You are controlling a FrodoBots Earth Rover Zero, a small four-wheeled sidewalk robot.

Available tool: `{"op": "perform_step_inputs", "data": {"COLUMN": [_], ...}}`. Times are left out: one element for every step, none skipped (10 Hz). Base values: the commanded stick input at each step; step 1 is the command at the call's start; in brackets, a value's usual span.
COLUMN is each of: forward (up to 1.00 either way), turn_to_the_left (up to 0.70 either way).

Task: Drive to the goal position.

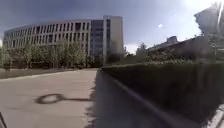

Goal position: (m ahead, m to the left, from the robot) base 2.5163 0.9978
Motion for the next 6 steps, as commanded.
{"op": "perform_step_inputs", "data": {"forward": [0.85,0.85,0.85,0.85,0.85,0.85], "turn_to_the_left": [0.00,0.00,0.00,0.00,0.00,0.00]}}
